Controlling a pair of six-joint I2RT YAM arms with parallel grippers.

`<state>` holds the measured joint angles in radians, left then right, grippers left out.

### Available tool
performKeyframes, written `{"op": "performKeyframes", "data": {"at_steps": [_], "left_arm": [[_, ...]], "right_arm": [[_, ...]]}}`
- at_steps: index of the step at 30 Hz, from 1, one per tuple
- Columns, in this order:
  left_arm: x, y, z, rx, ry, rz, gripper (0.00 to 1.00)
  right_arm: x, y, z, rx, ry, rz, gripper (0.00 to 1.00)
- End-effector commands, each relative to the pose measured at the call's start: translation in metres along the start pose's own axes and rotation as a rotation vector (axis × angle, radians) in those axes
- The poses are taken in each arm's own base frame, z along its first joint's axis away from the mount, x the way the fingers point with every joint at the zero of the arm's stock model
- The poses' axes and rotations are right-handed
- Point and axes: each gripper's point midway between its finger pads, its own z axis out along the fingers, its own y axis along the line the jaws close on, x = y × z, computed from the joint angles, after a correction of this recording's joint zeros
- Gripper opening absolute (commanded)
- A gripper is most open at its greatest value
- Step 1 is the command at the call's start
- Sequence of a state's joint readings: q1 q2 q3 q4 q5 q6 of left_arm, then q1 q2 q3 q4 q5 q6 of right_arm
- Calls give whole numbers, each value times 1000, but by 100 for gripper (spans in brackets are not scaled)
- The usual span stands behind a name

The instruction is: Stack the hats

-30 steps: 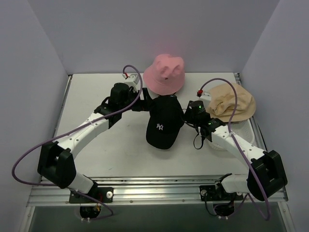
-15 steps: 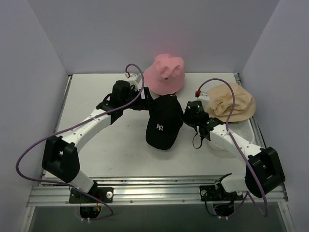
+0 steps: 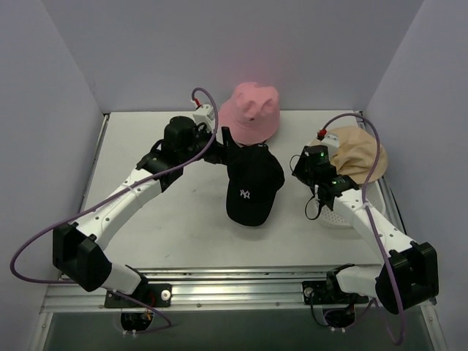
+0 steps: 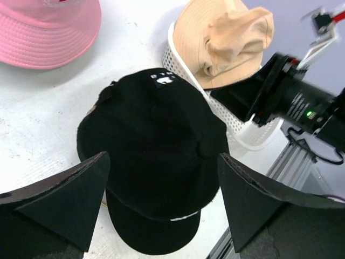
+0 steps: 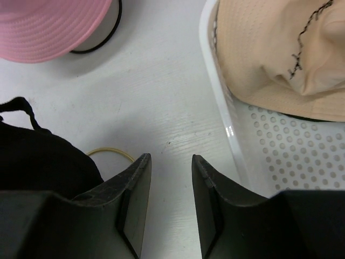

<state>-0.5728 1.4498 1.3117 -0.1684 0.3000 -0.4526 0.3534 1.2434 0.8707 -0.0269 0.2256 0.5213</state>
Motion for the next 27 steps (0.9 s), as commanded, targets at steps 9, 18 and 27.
{"op": "performKeyframes", "data": {"at_steps": [9,18,27], "left_arm": [[-3,-40,13,-137,59,186,77],[17,-34,32,-260,129,247,72],[18,-46,42,-284,116,295,37]], "right_arm": [[-41,0,-56,-68,-93,36,33],[-56,3,-90,-137,-151,43,34],[-62,0,-107,-150,-185,40,34]]}}
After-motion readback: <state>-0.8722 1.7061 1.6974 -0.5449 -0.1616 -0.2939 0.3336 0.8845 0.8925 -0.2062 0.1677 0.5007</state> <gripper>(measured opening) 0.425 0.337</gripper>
